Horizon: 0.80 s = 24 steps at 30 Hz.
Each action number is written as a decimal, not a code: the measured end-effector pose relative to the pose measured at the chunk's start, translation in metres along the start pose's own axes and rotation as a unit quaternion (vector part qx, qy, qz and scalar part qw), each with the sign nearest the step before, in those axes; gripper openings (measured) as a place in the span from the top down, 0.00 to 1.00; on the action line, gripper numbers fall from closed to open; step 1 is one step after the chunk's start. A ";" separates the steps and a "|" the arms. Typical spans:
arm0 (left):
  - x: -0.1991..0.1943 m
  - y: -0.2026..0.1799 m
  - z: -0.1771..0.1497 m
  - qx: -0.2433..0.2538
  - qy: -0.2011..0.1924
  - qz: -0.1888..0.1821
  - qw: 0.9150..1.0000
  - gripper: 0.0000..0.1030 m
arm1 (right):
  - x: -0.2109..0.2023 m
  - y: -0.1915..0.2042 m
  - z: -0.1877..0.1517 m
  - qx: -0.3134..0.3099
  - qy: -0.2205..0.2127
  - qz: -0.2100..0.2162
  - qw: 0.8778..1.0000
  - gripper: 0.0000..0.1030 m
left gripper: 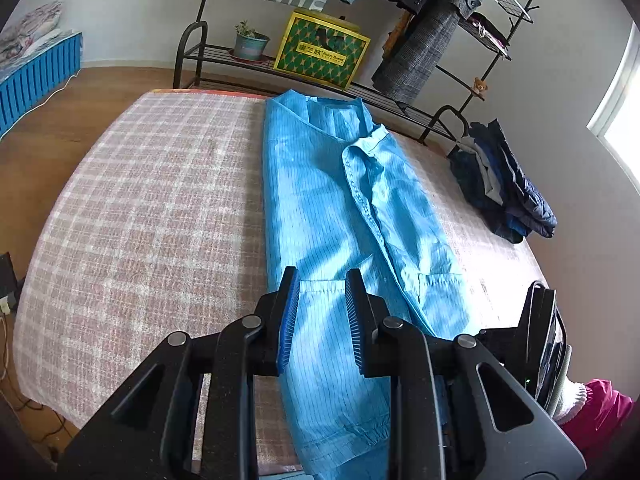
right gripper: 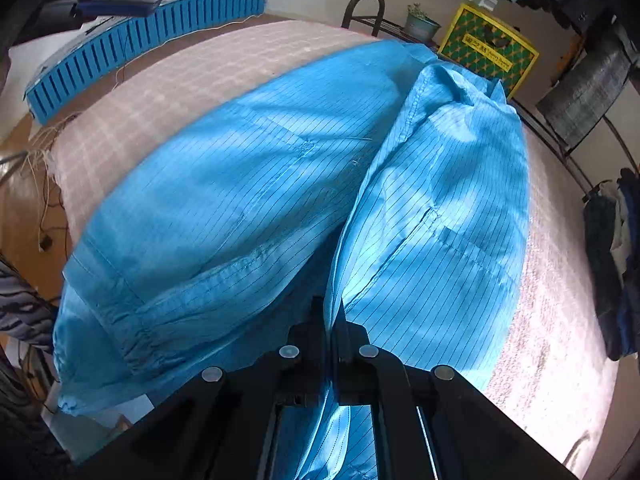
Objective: Fold large clothes
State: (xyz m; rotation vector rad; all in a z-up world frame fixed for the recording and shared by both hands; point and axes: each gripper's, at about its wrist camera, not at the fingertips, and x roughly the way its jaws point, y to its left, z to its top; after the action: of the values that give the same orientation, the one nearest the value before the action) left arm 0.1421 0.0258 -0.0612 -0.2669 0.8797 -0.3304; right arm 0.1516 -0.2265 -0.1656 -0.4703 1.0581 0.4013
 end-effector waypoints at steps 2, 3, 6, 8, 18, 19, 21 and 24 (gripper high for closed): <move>0.005 -0.001 -0.003 0.000 0.008 -0.001 1.000 0.78 | 0.002 -0.003 0.000 0.021 -0.002 0.019 1.000 1.00; 0.006 -0.001 -0.004 0.000 0.011 -0.002 1.000 0.78 | 0.003 -0.005 -0.001 0.027 -0.006 0.029 0.999 1.00; 0.014 -0.002 -0.010 0.001 0.025 -0.005 1.000 0.78 | 0.002 -0.011 -0.003 0.048 -0.020 0.086 0.995 0.85; 0.018 -0.002 -0.015 0.002 0.034 -0.008 0.999 0.76 | -0.007 -0.022 -0.008 0.080 -0.030 0.146 0.986 0.69; 0.044 -0.005 -0.069 -0.002 0.105 -0.040 0.994 0.69 | -0.048 -0.085 -0.096 0.187 -0.069 0.175 0.964 0.80; 0.048 -0.011 -0.076 0.004 0.118 -0.051 0.992 0.69 | -0.044 -0.083 -0.101 0.188 -0.062 0.178 0.964 0.81; 0.055 -0.027 -0.092 0.021 0.139 -0.066 0.988 0.69 | -0.040 -0.076 -0.104 0.183 -0.055 0.183 0.964 0.81; 0.066 -0.051 -0.114 0.048 0.163 -0.077 0.982 0.69 | -0.037 -0.066 -0.097 0.160 -0.053 0.192 0.967 0.81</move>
State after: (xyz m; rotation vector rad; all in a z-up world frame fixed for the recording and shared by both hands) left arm 0.0828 -0.0567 -0.1586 -0.1950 1.1641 -0.5709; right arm 0.0997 -0.3379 -0.1610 0.0480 1.0853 0.5790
